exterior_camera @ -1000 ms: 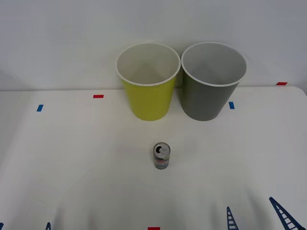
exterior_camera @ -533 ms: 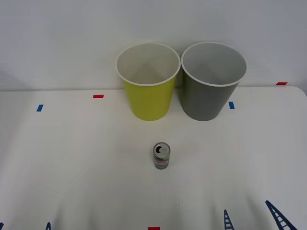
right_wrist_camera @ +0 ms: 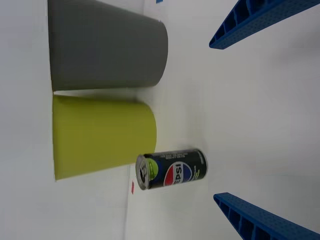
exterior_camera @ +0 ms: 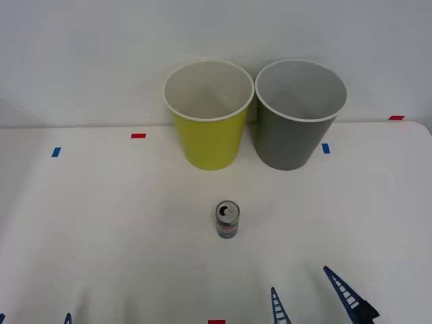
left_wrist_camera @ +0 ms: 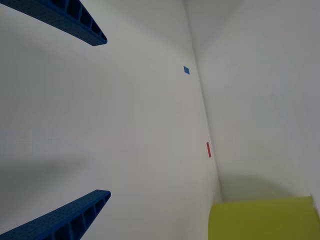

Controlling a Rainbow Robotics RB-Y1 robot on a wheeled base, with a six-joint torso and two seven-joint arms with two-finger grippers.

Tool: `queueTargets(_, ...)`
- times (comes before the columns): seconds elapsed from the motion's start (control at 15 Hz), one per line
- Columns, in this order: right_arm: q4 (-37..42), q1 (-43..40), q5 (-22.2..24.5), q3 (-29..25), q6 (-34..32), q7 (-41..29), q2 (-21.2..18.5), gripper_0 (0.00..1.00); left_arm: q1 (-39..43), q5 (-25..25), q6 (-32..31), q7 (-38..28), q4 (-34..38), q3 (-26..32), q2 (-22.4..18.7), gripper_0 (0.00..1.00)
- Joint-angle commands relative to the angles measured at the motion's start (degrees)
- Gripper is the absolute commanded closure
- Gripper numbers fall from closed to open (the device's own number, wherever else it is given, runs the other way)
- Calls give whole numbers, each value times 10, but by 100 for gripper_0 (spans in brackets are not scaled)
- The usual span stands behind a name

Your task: Put cans in the gray bin and PET bottles in the light green bin.

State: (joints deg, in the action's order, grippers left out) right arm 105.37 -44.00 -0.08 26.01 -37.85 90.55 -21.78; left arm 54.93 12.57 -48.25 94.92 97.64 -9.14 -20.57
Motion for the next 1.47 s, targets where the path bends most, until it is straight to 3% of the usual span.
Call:
queueTargets(0.07,-1,45,-4,18,38,8,8,0,0,0,0,0,0,0,0,0)
queueTargets(0.33,-27,93,-2,30,53,9,31,0,0,0,0,0,0,0,0,0)
queueTargets(0.73,-139,192,-1,26,38,16,113,0,0,0,0,0,0,0,0,0)
queueTargets(1.47,-260,328,-4,24,45,19,167,0,0,0,0,0,0,0,0,0)
